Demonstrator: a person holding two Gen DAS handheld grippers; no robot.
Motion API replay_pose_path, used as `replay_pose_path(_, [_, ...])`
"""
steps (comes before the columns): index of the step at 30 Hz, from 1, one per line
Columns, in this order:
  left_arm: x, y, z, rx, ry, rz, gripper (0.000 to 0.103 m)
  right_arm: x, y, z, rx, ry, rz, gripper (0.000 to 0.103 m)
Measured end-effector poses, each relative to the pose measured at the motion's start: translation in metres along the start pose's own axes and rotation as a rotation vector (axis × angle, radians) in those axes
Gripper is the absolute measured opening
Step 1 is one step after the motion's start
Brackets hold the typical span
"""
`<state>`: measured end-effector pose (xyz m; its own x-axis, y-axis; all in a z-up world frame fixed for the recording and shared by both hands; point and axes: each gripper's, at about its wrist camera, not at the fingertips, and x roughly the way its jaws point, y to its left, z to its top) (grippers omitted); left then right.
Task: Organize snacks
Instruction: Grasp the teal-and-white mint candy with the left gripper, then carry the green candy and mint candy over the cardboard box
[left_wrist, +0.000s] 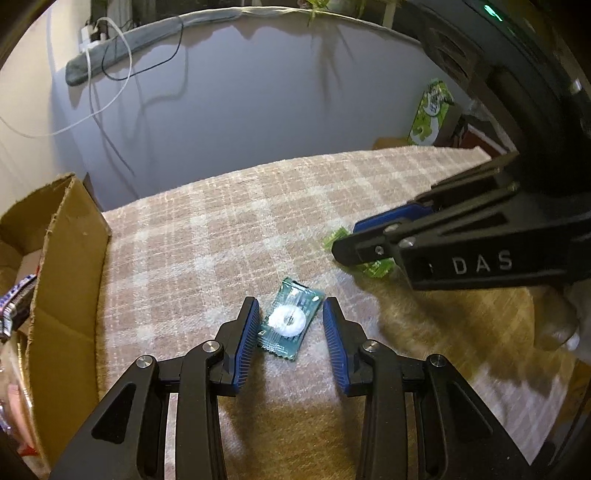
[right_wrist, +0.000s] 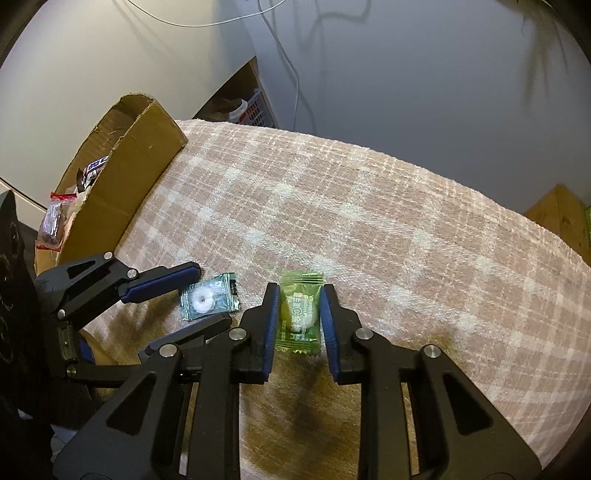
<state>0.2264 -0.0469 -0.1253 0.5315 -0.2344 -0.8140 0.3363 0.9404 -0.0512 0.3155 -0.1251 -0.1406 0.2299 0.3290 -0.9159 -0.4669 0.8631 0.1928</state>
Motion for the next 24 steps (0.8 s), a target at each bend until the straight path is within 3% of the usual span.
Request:
replay_pose_path(4, [-0.002, -0.008, -0.003, 0.036, -0.004, 0.036, 0.022, 0.0, -0.001, -0.002, 0.001, -0.001, 0.001, 0.023])
replay_pose_path(12, [-0.006, -0.008, -0.008, 0.001, -0.012, 0.056, 0.019, -0.006, 0.002, -0.013, -0.019, -0.022, -0.032, 0.022])
replay_pose_path(24, [-0.037, 0.001, -0.015, -0.052, -0.066, 0.057, 0.019, -0.026, 0.004, -0.019, -0.011, -0.059, -0.016, 0.022])
